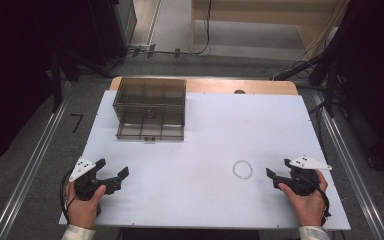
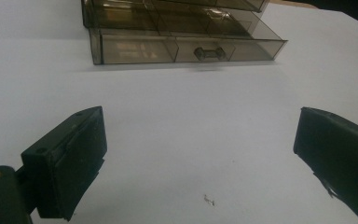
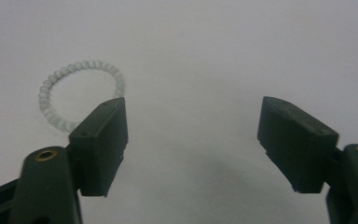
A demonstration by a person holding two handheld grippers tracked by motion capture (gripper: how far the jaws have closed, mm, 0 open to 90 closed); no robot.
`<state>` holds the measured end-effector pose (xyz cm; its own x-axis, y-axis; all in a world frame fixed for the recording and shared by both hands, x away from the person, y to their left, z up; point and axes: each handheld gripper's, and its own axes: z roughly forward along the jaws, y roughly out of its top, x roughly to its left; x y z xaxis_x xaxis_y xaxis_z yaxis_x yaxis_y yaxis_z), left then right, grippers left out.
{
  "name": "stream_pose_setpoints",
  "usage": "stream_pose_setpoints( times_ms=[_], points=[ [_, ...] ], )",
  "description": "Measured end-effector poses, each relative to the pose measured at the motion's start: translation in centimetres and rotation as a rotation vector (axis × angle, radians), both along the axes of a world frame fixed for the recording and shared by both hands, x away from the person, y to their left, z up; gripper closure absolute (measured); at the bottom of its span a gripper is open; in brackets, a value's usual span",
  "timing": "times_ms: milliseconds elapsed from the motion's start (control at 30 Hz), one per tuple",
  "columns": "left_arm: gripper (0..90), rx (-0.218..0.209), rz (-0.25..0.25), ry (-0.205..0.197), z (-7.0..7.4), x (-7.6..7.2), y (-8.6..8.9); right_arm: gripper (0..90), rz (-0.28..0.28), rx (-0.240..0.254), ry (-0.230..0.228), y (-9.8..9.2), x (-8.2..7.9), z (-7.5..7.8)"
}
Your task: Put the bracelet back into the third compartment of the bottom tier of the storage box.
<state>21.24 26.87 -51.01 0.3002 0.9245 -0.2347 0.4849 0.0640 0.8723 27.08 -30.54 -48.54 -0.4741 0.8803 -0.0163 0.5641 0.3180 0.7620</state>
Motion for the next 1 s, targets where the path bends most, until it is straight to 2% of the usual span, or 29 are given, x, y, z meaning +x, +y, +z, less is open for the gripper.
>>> stream_pose_setpoints(
  times_ms=[133, 400, 667, 800, 1000],
  points=[
    [3.2, -0.001, 0.002, 0.000, 0.0, 0.0, 0.0, 30.2, 0.026, 0.010, 0.008, 0.2, 0.1, 0.0],
    [3.2, 0.000, 0.001, 0.000, 0.0, 0.0, 0.0, 33.1, 0.057, 0.032, 0.017, 0.9, 0.4, -0.1],
    [3.2, 0.000, 0.002, 0.000, 0.0, 0.0, 0.0, 36.0, 0.099, 0.007, 0.015, 2.7, 1.0, -0.4],
    [3.2, -0.002, 0.002, -0.004, 0.0, 0.0, 0.1, 41.8, 0.100, 0.000, 0.003, 3.3, 1.4, -0.6],
    [3.2, -0.001, 0.003, -0.004, 0.1, 0.0, 0.1, 50.2, 0.091, 0.037, 0.009, 4.0, 1.9, -0.9]
  ],
)
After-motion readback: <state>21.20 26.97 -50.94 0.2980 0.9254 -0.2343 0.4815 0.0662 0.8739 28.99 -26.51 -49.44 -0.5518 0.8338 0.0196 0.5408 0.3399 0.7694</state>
